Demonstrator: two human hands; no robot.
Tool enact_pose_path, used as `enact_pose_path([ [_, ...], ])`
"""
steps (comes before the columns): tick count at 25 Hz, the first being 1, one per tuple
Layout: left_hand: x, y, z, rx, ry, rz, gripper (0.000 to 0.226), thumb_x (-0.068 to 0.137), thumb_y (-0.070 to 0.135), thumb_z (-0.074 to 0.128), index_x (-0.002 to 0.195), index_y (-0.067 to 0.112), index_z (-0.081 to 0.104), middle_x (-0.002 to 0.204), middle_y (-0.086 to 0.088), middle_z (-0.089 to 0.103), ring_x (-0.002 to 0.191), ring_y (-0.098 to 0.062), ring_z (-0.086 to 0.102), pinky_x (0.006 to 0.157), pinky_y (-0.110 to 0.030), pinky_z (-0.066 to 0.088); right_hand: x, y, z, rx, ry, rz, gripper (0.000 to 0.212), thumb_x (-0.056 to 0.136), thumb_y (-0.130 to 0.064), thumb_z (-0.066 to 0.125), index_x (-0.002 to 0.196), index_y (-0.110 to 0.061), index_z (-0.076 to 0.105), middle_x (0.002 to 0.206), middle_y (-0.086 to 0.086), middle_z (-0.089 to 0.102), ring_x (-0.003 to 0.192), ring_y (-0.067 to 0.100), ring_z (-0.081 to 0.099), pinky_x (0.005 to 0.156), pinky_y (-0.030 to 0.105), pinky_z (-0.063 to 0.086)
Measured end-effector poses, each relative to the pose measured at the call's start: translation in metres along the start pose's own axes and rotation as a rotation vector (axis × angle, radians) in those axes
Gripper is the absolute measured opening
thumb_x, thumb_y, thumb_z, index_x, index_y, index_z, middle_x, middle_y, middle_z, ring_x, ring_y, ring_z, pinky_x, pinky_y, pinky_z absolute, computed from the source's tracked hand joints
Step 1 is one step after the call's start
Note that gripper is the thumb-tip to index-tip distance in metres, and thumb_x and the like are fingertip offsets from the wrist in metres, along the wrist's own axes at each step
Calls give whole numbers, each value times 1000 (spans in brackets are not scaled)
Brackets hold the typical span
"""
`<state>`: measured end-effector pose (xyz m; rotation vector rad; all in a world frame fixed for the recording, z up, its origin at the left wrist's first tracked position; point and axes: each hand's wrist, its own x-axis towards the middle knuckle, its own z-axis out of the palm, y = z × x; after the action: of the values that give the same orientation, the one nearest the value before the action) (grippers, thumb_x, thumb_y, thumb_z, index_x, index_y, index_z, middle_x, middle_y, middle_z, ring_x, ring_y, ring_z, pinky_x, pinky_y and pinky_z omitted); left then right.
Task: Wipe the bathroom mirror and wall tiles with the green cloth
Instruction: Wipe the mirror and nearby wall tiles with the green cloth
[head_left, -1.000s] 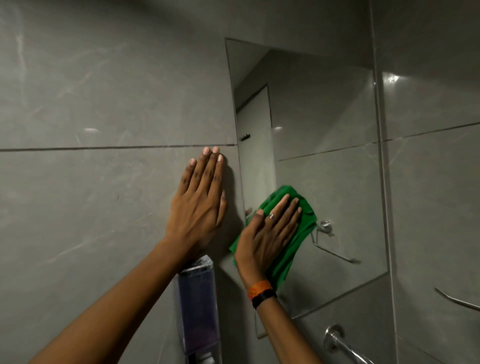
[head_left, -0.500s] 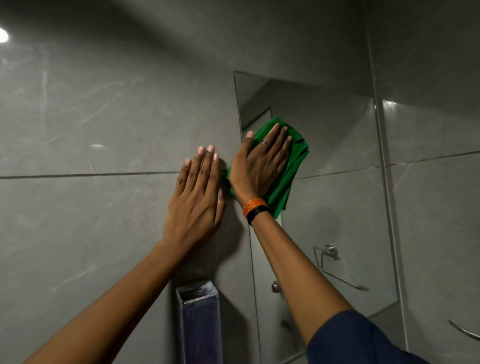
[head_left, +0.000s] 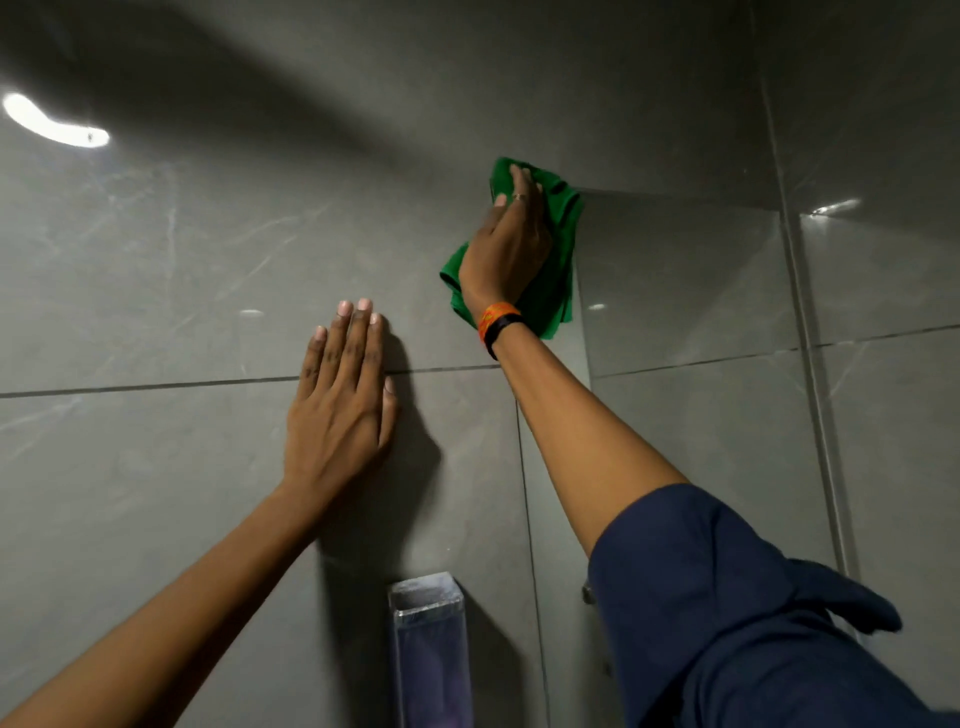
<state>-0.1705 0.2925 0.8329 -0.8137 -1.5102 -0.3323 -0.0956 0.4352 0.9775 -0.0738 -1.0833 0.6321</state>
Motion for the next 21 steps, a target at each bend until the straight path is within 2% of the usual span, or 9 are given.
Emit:
enact_pose_path([
  [2,2,-22,-15,44,-28,-18,66,101,32,21,157,-1,10,167,-22,14,156,-33,9,128,-49,11,0,-20,7,119,-96,9,36,105,-3,43,138,0,57,145,21,58,137,34,52,114,50,41],
  [5,6,-49,-41,127,-31,-40,66,101,31,20,158,-2,15,168,-22,15,157,-33,9,129,-50,12,-15,-58,22,310,-265,28,34,106,-5,43,137,-2,57,140,20,62,129,33,59,108,52,48],
  [9,-4,-78,-82,181,-35,-121,64,101,28,27,158,0,18,168,-20,17,158,-31,10,129,-47,10,-72,-93,32,354,-302,-10,34,105,-1,45,137,2,56,145,23,57,138,35,52,116,51,41],
  [12,-38,-93,-108,199,-106,-140,63,102,25,31,159,0,15,169,-18,13,158,-30,7,130,-46,8,-131,-95,17,284,-354,-39,35,104,2,46,138,5,56,150,22,53,147,34,42,124,44,33],
  [14,-81,-96,-123,190,-185,-170,63,103,25,29,159,0,13,170,-18,12,158,-31,6,130,-46,7,-180,-91,-4,210,-399,-57,35,103,4,46,136,7,57,147,23,55,144,35,46,124,39,32],
  [17,-177,-87,-136,117,-311,-217,61,103,24,27,158,-1,17,168,-20,17,157,-33,13,130,-47,10,-272,-77,-55,110,-433,-36,34,100,3,48,130,8,61,137,24,63,132,31,57,120,16,30],
  [18,-218,-80,-139,85,-368,-242,61,103,25,26,158,-1,18,168,-20,19,157,-34,15,129,-47,11,-309,-70,-78,81,-479,4,34,99,2,48,130,7,62,135,23,65,130,29,58,121,19,33],
  [20,-307,-58,-147,-4,-518,-308,62,103,25,25,158,-1,17,168,-20,19,157,-34,14,129,-47,10,-388,-55,-131,32,-587,146,33,101,0,46,130,5,62,134,21,66,128,32,60,117,40,43],
  [21,-355,-44,-152,-49,-590,-347,62,103,25,26,158,-1,17,168,-20,18,157,-34,13,129,-47,9,-428,-49,-161,-8,-633,236,33,102,0,46,130,5,62,133,20,66,127,33,61,115,42,45],
])
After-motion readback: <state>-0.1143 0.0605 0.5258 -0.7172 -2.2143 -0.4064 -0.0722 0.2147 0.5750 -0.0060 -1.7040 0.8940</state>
